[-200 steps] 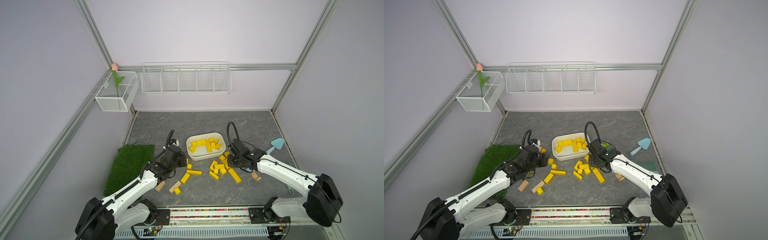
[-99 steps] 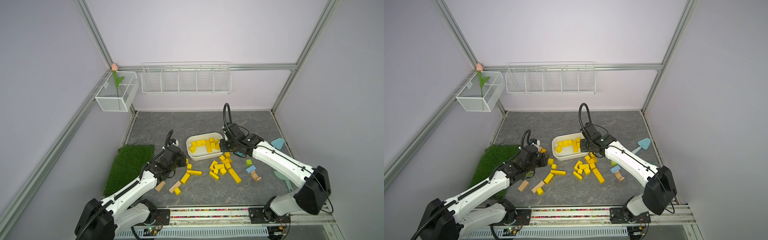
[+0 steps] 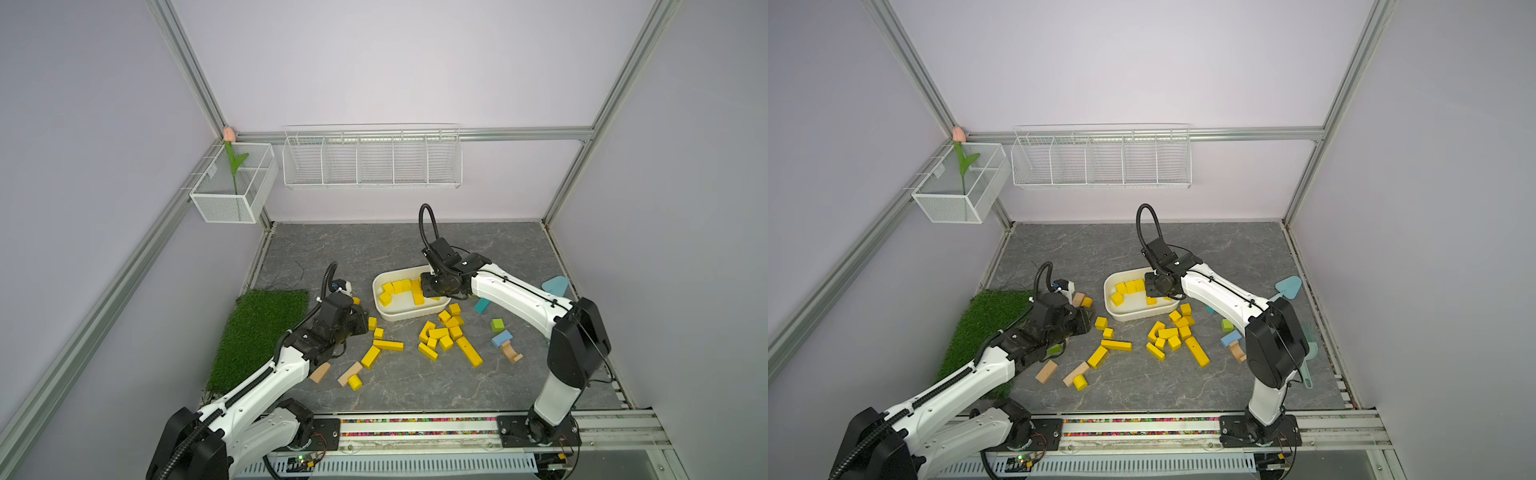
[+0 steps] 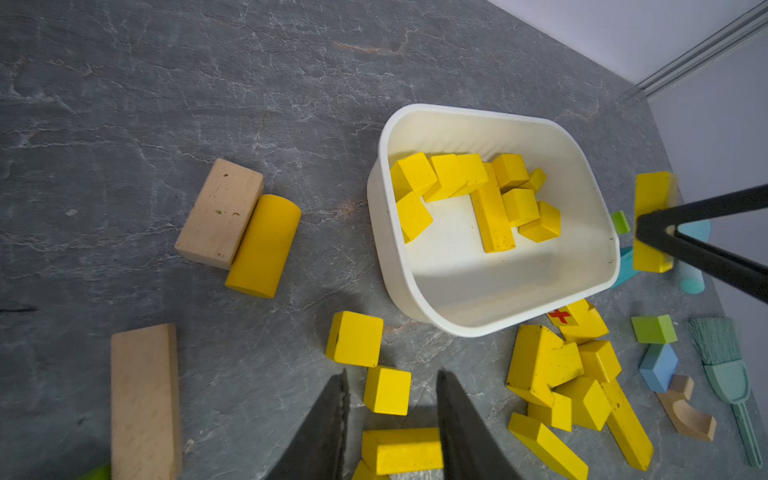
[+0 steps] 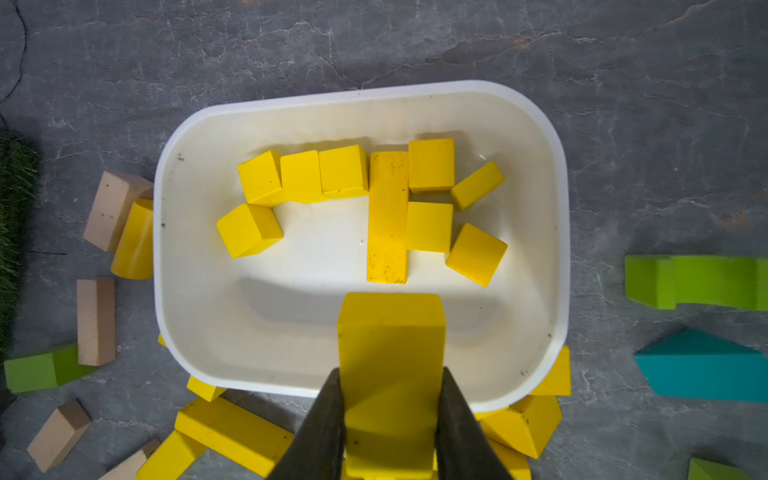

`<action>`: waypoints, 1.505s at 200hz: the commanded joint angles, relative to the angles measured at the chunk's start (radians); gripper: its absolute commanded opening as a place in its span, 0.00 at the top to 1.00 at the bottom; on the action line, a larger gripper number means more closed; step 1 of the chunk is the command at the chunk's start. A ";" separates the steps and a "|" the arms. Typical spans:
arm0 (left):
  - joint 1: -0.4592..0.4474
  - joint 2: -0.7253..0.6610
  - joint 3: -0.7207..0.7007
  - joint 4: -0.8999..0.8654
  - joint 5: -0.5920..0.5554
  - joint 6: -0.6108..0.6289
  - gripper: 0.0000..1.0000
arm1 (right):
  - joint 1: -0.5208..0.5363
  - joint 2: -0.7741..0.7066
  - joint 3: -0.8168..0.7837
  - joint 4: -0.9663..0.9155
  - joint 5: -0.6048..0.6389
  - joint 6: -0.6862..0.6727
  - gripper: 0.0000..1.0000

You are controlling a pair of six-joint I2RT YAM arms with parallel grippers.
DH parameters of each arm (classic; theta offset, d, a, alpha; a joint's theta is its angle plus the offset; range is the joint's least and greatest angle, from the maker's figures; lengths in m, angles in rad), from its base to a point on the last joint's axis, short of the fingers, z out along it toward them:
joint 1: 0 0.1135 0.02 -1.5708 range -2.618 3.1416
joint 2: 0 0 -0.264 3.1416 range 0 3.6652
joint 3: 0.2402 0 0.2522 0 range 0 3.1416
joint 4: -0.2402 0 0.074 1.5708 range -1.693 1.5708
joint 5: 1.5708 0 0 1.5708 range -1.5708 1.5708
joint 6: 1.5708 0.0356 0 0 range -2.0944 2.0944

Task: Pick out the yellow building blocks
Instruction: Place the building block in the storage box.

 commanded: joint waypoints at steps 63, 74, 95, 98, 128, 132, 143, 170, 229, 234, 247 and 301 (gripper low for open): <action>0.026 0.006 -0.009 0.040 0.036 -0.008 0.63 | 0.003 0.144 0.160 -0.085 0.008 -0.091 0.93; 0.030 0.008 -0.010 0.043 0.040 -0.006 0.62 | 0.002 0.156 0.168 -0.082 0.019 -0.112 0.93; 0.036 0.014 -0.012 0.049 0.048 -0.008 0.62 | 0.003 0.183 0.192 -0.081 0.033 -0.154 0.93; 0.036 0.017 -0.012 0.051 0.048 -0.008 0.63 | 0.003 0.187 0.196 -0.082 0.034 -0.159 0.93; 0.046 0.045 -0.008 0.064 0.059 -0.008 0.63 | 0.003 0.225 0.241 -0.087 0.047 -0.195 0.93; 0.047 0.049 -0.006 0.065 0.061 -0.008 0.63 | 0.002 0.230 0.246 -0.087 0.048 -0.198 0.93; 0.052 0.064 0.000 0.067 0.066 -0.008 0.63 | 0.003 0.238 0.259 -0.087 0.049 -0.208 0.93; 0.060 0.086 0.004 0.074 0.078 -0.008 0.63 | 0.003 0.255 0.284 -0.081 0.059 -0.228 0.93; 0.076 0.103 0.005 0.080 0.093 -0.014 0.63 | -0.011 0.315 0.309 -0.118 0.064 -0.209 0.93; 0.076 0.105 0.005 0.080 0.096 -0.014 0.63 | -0.010 0.308 0.289 -0.106 0.059 -0.203 0.93; 0.078 0.105 0.005 0.080 0.096 -0.014 0.63 | -0.011 0.287 0.234 -0.065 0.042 -0.190 0.93; 0.080 0.115 0.008 0.081 0.105 -0.014 0.63 | -0.054 0.307 0.203 -0.028 -0.024 -0.158 0.93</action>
